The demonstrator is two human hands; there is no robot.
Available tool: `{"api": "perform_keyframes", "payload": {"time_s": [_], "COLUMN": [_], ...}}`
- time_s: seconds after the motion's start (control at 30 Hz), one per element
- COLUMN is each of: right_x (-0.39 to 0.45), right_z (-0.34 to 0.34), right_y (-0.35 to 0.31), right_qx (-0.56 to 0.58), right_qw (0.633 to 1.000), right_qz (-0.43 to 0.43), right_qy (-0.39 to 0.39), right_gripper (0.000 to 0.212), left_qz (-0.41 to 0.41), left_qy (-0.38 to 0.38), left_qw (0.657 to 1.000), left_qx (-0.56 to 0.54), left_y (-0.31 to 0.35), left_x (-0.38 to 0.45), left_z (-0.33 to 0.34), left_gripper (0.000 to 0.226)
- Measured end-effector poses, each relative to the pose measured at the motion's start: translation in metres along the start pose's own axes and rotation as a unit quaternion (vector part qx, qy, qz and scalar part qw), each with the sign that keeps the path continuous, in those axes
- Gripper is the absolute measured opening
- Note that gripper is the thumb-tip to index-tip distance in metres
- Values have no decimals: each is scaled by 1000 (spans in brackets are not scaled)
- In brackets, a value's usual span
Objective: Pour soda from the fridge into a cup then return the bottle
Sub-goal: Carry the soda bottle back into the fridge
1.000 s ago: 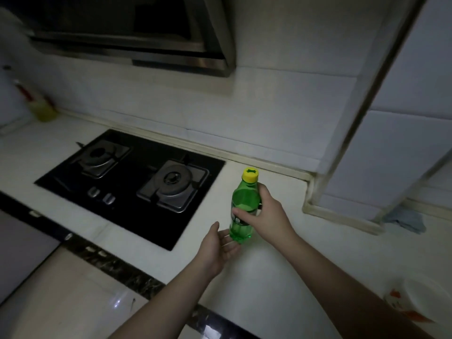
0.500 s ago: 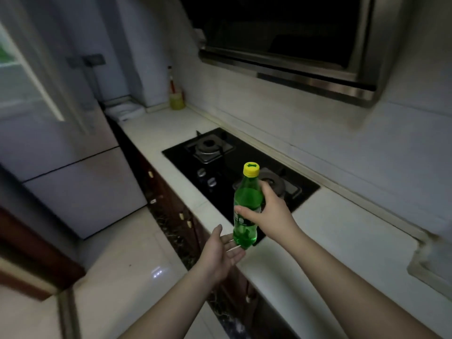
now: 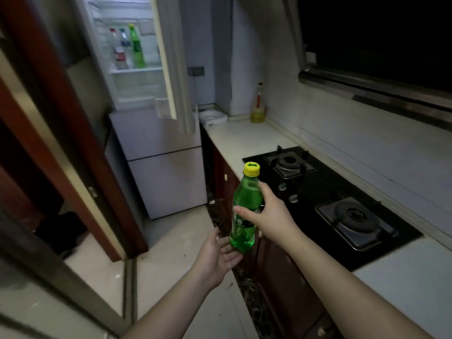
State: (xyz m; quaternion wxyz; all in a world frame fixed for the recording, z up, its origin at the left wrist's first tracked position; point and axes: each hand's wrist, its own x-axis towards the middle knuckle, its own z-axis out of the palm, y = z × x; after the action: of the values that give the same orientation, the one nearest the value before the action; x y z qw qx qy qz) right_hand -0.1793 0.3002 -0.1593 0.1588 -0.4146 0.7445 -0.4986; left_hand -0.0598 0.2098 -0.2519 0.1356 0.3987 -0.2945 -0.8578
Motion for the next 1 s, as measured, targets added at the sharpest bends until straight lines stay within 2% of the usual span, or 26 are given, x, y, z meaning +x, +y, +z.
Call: {"api": "perform_keyframes", "payload": {"time_s": [0.27,0.47,0.57,0.73,1.0], "right_x": [43,96,132,195,282], "right_z": [59,85,95,105,122], "right_y": [-33,-37,-35,-39,-42], "right_qx": [-8,0,9,31,56], "right_qw": [998,995,992,988,982], "right_qz": [-39,-60,-75,-85,-98], "right_qy": [-44,-84,-99,-125,-151], "right_gripper": [61,56,55,63,61], "left_qz": [45,65,76,87,112], "left_qy": [21,47,62,77,109], "left_qw": [998,995,993,991,984], "left_qx": [-38,-51,-58,-61,-88], "left_y": [55,92,116,160,216], "left_x": [-9,18,40,70,112], "left_z": [-50,-66,-66,-56,-51], "left_gripper": [63,63,64,63,71]}}
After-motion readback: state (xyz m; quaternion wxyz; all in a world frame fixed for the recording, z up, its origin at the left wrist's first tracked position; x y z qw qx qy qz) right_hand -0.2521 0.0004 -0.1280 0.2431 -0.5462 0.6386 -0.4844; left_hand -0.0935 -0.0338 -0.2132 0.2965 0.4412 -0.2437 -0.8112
